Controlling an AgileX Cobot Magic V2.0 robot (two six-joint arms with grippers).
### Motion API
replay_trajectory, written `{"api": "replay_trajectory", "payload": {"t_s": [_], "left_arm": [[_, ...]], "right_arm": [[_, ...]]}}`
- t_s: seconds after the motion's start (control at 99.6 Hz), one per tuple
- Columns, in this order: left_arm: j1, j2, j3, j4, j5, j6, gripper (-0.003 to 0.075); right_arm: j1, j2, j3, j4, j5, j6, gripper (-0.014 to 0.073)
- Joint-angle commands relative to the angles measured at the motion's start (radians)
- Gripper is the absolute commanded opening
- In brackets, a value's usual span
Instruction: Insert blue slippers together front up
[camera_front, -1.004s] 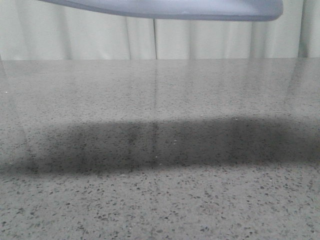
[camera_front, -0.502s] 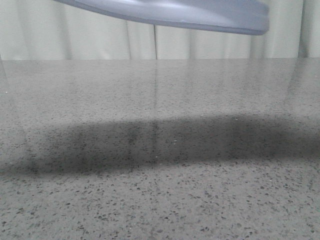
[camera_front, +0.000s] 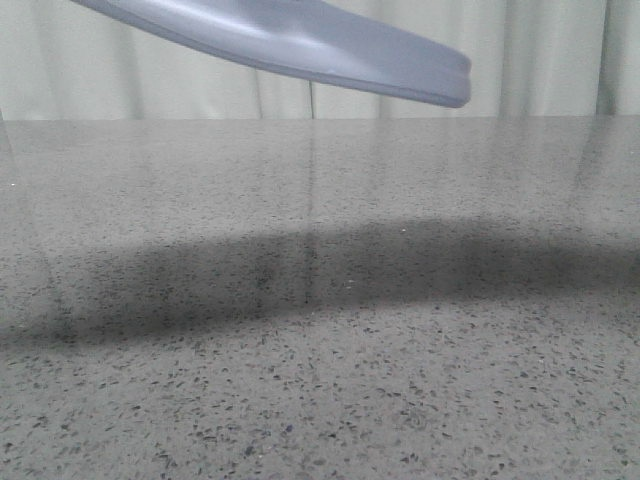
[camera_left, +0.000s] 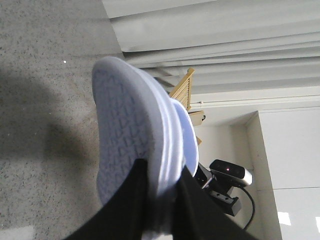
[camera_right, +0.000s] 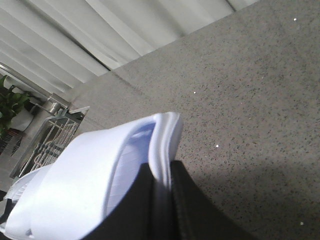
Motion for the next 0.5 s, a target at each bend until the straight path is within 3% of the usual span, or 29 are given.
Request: {"api": "replay_trajectory", "payload": {"t_s": [0.0, 0.331, 0.402, 0.492], "left_arm": [[-0.011, 0.000, -0.033, -0.112, 0.160, -0.002, 0.0016], [-0.011, 0.000, -0.033, -0.046, 0.070, 0.009, 0.0016], [-0.011, 0.000, -0.033, -0.026, 0.045, 0.009, 0.0016], [-0.011, 0.000, -0.033, -0.005, 0.022, 0.009, 0.0016]], "right_arm": [[0.013, 0.012, -0.035, 0.119, 0.179, -0.070, -0.0107], [0.013, 0.012, -0.035, 0.098, 0.090, -0.185, -0.0102], [0.013, 0.012, -0.035, 0.078, 0.069, -0.216, -0.0056], [0.013, 0.012, -0.035, 0.060, 0.040, -0.216, 0.0066]]}}
